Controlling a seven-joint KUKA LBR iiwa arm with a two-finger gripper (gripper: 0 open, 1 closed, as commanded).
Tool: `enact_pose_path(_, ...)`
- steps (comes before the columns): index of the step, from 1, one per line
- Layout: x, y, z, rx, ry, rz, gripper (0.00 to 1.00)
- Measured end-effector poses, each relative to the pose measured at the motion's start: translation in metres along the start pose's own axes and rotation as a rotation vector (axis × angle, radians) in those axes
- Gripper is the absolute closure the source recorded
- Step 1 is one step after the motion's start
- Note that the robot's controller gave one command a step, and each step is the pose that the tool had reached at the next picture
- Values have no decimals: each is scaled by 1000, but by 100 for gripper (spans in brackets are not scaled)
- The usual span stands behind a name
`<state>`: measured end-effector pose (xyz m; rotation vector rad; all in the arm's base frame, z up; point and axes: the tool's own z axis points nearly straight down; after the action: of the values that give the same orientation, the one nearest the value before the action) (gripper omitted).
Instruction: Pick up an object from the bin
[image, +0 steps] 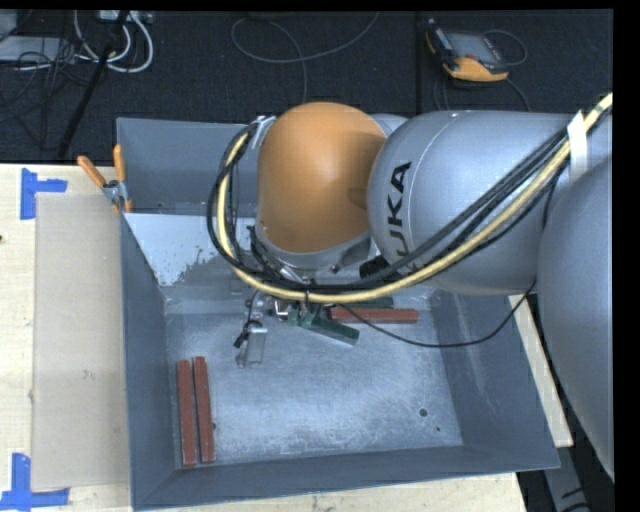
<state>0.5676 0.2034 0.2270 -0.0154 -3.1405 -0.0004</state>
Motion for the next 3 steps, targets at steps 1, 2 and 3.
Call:
enact_pose_path(1,74,-2,126,4,11,65,0)
enact_pose_path(2,18,-65,158,2,-1,-136,0)
enact_pose_path(3,19,-63,158,0,-1,-135,100)
